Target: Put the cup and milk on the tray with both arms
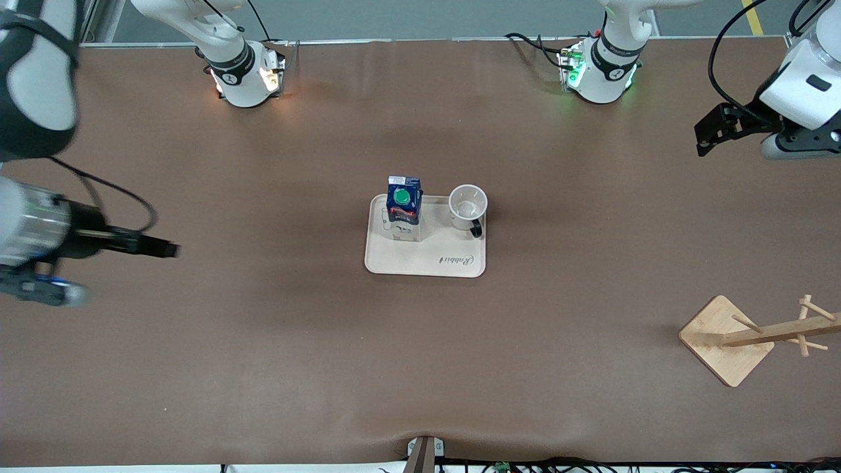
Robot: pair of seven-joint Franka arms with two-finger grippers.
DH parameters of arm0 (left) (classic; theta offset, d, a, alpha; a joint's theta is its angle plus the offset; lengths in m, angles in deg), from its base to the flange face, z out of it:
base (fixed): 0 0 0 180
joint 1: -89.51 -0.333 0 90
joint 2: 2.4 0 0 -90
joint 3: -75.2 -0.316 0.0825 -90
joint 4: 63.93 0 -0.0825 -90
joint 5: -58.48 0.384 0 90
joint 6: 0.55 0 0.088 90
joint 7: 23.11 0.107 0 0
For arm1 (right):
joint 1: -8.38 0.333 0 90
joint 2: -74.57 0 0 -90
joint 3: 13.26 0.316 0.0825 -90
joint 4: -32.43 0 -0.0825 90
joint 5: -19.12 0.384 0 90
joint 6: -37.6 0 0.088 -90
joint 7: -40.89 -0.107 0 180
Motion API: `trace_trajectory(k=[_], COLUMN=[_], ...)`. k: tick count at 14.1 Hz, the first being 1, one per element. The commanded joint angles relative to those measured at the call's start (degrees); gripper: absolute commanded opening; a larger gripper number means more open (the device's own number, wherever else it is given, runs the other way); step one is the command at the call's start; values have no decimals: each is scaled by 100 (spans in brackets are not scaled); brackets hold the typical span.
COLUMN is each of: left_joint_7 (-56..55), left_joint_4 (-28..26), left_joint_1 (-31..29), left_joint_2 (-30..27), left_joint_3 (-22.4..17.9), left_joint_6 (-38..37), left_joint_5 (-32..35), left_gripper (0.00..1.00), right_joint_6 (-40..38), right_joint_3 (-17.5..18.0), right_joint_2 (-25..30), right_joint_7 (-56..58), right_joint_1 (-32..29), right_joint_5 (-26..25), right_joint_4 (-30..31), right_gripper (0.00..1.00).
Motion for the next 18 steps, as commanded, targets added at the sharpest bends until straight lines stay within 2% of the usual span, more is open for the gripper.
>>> trace_trajectory(k=[1, 3, 6, 9, 12, 15, 17, 18], left_joint_7=[94, 94, 76, 41, 15, 6, -3, -12], left_joint_4=[-242, -242, -207, -180, -172, -154, -145, -67], left_joint_1=[26, -9, -9, 0, 0, 0, 9, 9], left_joint_2=[-223, -215, -215, -197, -153, -144, -118, -100], left_joint_3=[-53, -27, -18, -18, -18, -18, -18, -18], left_joint_6=[176, 203, 203, 203, 238, 238, 229, 212], left_joint_5=[-226, -235, -244, -278, -305, -305, -305, -296], left_gripper=[100, 100, 100, 100, 100, 100, 100, 100], right_joint_6=[-25, 80, 518, 704, 836, 740, 670, 574], right_joint_3=[114, 123, 149, 158, 141, 158, 228, 229], right_joint_2=[464, 972, 1965, 2555, 2557, 2531, 2495, 2504], right_joint_7=[741, 779, 796, 980, 1139, 1139, 1113, 1087], right_joint_1=[-365, -542, -490, -489, -533, -481, -254, -130], right_joint_5=[-361, -361, -589, -616, -634, -677, -1342, -1450], right_joint_4=[361, 905, 2187, 3086, 3158, 2413, 2340, 2341], right_gripper=[100, 100, 100, 100, 100, 100, 100, 100])
